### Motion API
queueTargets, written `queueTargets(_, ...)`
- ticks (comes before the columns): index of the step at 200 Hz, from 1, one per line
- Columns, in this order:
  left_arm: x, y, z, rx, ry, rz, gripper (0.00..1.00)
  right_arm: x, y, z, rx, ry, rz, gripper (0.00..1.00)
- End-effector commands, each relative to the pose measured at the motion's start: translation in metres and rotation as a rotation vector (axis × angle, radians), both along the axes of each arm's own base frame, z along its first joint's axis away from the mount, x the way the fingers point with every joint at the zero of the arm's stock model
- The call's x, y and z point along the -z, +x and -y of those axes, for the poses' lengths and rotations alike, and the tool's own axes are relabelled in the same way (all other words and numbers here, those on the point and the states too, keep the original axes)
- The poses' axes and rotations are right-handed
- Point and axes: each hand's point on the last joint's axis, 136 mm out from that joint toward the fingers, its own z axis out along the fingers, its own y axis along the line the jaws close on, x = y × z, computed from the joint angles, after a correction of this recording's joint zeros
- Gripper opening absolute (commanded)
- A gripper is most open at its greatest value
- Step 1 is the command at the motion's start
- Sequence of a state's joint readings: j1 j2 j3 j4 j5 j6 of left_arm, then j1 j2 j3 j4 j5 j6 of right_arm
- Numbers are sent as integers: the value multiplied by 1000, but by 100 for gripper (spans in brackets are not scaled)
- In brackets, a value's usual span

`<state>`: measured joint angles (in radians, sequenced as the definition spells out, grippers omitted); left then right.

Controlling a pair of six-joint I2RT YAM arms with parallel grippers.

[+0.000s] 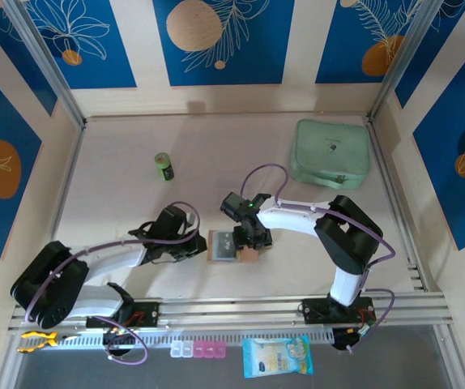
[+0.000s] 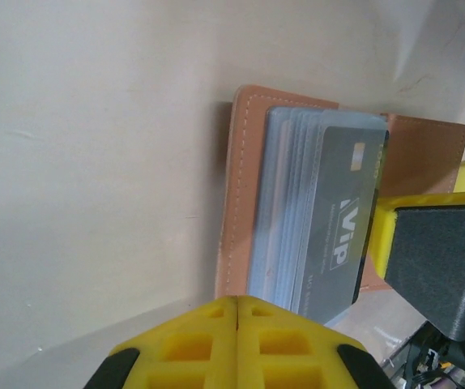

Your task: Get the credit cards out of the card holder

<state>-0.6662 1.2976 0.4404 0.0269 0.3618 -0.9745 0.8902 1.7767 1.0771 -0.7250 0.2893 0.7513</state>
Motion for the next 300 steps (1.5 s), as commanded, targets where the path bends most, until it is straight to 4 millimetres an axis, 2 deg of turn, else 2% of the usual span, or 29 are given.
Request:
queueTargets(1,-7,1,14,22,-52,-9,3,22,-16,-3,-9,-10,-70,67)
queueTargets(41,1,1,17,30,-40,-24,2,17,-14,-13,-24,20,-59,71)
queueTargets(85,20,-4,-3,3,73,-45,1,14,-14,-13,-30,20,-54,72)
queueTargets(137,39,-18,-14,-7,96,-92,0,-8,-15,-7,-22,34,-9,76)
queueTargets(169,39,-19,-17,-16,104,-91,0,-13,-16,3,4,39,11,76)
queueTargets(206,39,-18,-16,-14,107,-94,0,-9,-19,13,25,33,0,76)
queueTargets(242,38,-18,-16,-16,107,-96,0,-8,-21,20,52,25,-5,72)
queueTargets(300,34,-17,-16,-17,108,-89,0,3,-26,29,94,5,-36,71)
